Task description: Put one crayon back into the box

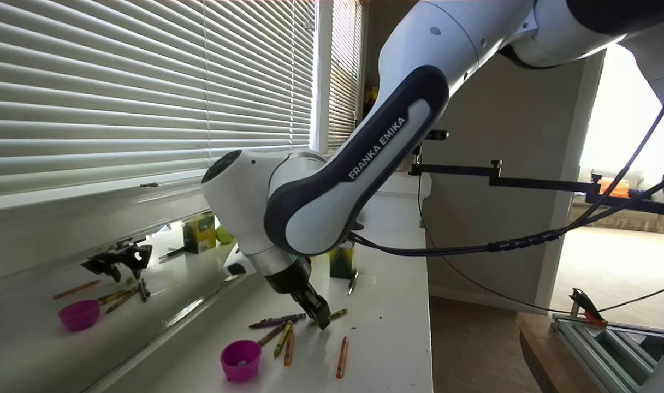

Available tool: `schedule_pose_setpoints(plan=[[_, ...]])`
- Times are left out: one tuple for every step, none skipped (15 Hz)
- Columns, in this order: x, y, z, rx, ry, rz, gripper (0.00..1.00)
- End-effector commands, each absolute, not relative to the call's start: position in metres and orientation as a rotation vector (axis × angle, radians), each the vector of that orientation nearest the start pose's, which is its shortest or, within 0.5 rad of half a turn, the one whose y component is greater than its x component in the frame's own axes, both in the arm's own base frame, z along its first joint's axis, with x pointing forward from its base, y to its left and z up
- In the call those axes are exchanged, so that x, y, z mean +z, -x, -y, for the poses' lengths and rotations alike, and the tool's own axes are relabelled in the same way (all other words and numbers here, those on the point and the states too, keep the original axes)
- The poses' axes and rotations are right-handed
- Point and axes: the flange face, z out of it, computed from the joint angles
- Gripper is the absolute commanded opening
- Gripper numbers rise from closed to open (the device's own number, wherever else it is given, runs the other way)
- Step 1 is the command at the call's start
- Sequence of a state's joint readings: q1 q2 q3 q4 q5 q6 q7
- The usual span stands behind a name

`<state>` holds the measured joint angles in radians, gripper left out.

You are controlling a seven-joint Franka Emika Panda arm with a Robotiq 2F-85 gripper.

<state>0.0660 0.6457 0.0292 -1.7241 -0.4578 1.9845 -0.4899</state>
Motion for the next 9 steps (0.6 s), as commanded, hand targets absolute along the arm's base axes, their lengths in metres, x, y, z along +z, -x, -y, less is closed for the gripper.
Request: schedule_pose_setpoints(plan=[[0.1875,-0.6324,-0.0289,0.763,3.041,1.384,0.46],[0.187,-0.6327,-0.0286,0.757,3.042,1.386,0.47],[0.1864,-0.633,-0.0282,0.754,3.044,1.388,0.49],[0.186,-0.6331,-0.0279,0.752,3.044,1.388,0.54],[0.1857,-0.6334,-0.0277,0.749,3.045,1.389,0.51],[0.1857,-0.6336,-0.0276,0.747,3.045,1.389,0.51],[0.1858,-0.6339,-0.0275,0.747,3.046,1.389,0.45],[0.1858,-0.6341,-0.0275,0.746,3.046,1.389,0.34],[0.186,-0.6344,-0.0275,0.748,3.047,1.391,0.21]])
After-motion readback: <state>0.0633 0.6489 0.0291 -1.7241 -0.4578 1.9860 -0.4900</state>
